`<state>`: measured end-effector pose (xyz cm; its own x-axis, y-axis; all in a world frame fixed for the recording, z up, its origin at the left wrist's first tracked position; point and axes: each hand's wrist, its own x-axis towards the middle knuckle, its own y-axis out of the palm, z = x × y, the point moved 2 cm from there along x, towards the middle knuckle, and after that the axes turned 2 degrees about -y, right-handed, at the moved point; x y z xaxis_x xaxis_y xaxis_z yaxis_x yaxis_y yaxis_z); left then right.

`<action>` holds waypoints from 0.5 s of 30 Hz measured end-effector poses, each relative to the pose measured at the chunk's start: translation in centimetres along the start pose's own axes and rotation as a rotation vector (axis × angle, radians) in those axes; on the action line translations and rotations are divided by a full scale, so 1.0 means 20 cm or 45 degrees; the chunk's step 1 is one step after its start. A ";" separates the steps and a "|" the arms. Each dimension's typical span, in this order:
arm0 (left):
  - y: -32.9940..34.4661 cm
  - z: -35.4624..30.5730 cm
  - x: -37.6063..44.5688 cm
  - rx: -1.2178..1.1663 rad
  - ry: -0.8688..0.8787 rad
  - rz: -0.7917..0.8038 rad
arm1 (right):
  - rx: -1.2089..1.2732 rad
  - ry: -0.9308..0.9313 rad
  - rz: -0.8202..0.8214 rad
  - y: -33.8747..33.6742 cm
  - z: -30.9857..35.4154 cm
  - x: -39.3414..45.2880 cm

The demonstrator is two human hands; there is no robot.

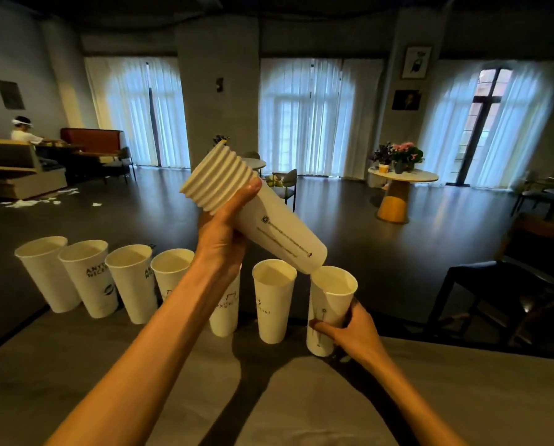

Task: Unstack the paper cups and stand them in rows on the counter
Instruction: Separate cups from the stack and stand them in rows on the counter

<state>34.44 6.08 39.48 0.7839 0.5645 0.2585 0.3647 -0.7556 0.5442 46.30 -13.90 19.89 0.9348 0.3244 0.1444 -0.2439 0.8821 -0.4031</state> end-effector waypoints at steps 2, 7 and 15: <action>-0.04 0.01 0.02 0.008 0.033 -0.028 | 0.003 0.019 -0.019 0.02 -0.02 0.02; -0.05 0.04 0.02 0.016 0.043 0.015 | 0.013 0.015 0.001 0.05 -0.03 0.06; 0.06 0.05 -0.07 0.087 0.006 0.192 | -0.070 0.012 0.117 -0.07 -0.04 0.00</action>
<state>34.28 3.97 39.01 0.8300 0.4445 0.3368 0.2767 -0.8525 0.4434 46.82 -15.44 19.63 0.9115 0.3999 0.0959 -0.3147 0.8284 -0.4634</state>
